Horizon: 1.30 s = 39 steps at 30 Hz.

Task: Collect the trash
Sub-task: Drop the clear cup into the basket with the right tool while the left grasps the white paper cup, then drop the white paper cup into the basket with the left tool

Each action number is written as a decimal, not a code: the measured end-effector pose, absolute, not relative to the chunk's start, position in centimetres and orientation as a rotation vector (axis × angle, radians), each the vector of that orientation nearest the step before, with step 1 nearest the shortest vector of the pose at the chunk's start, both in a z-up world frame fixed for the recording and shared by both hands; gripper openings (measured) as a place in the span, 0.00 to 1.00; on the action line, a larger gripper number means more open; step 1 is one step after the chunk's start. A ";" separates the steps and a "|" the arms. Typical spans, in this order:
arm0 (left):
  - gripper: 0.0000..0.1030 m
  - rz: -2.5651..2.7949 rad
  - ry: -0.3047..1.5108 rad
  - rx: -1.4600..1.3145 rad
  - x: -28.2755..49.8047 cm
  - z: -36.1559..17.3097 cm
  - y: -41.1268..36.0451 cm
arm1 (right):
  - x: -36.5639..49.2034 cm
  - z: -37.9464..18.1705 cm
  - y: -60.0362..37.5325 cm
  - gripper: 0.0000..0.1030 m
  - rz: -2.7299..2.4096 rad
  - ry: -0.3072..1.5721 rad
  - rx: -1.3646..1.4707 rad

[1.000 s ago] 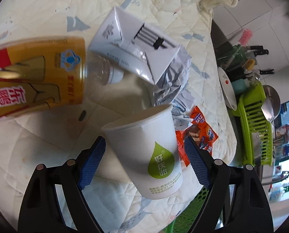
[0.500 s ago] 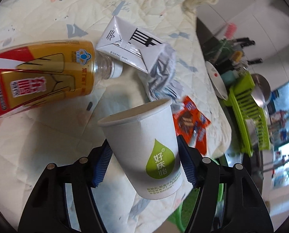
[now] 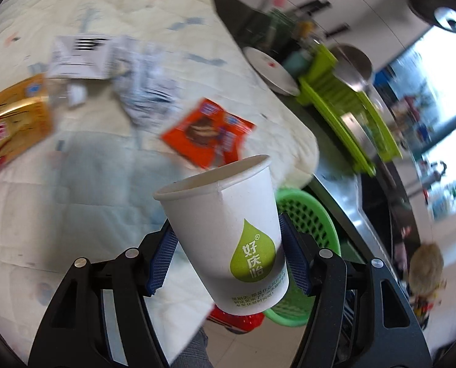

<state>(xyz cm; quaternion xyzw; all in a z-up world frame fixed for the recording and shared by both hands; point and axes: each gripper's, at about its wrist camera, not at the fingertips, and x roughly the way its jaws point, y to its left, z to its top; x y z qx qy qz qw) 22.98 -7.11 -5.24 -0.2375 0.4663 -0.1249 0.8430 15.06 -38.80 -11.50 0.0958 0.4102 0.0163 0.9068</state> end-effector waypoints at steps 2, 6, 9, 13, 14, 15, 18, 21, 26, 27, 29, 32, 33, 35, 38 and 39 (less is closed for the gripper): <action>0.62 -0.296 0.994 -0.469 23.0 -5.3 -8.9 | 15.1 -12.0 -39.4 0.60 0.019 0.855 0.205; 0.62 -0.359 1.013 -0.407 23.2 -5.5 -12.1 | 14.8 -12.3 -40.0 0.60 0.014 0.856 0.215; 0.62 -0.394 1.030 -0.354 23.4 -6.0 -14.5 | 14.5 -12.3 -40.5 0.60 0.019 0.848 0.230; 0.62 -0.436 1.058 -0.296 23.6 -7.0 -17.4 | 13.9 -11.7 -41.1 0.63 0.027 0.825 0.245; 0.62 -0.444 1.059 -0.277 23.6 -7.1 -18.2 | 13.6 -11.6 -41.2 0.65 0.034 0.817 0.246; 0.62 -0.450 1.059 -0.262 23.6 -7.3 -18.8 | 13.5 -11.4 -41.2 0.65 0.035 0.813 0.242; 0.62 -0.477 1.073 -0.230 23.5 -7.9 -20.6 | 13.1 -11.0 -41.2 0.65 0.032 0.799 0.226; 0.63 -0.481 1.075 -0.183 23.5 -8.6 -22.1 | 12.5 -10.5 -41.4 0.66 0.039 0.779 0.230; 0.65 -0.481 1.110 -0.152 23.7 -10.3 -23.6 | 11.5 -10.1 -41.8 0.67 0.046 0.758 0.246; 0.65 -0.478 1.116 -0.150 23.7 -10.5 -23.7 | 11.4 -10.1 -41.9 0.67 0.048 0.758 0.248; 0.65 -0.474 1.129 -0.142 23.7 -11.1 -23.8 | 11.3 -10.1 -41.9 0.67 0.051 0.758 0.252; 0.69 -0.470 1.141 -0.142 23.6 -11.6 -23.7 | 11.0 -10.0 -41.9 0.67 0.057 0.752 0.262; 0.71 -0.472 1.141 -0.144 23.5 -11.7 -23.7 | 10.9 -9.9 -42.0 0.67 0.059 0.750 0.266; 0.71 -0.462 1.136 -0.137 23.3 -11.7 -23.5 | 10.8 -9.9 -41.9 0.67 0.060 0.748 0.271; 0.71 -0.462 1.124 -0.145 22.9 -11.2 -22.7 | 10.8 -9.7 -41.6 0.67 0.064 0.746 0.269; 0.71 -0.461 1.113 -0.142 22.7 -10.9 -22.3 | 10.7 -9.5 -41.4 0.67 0.065 0.742 0.267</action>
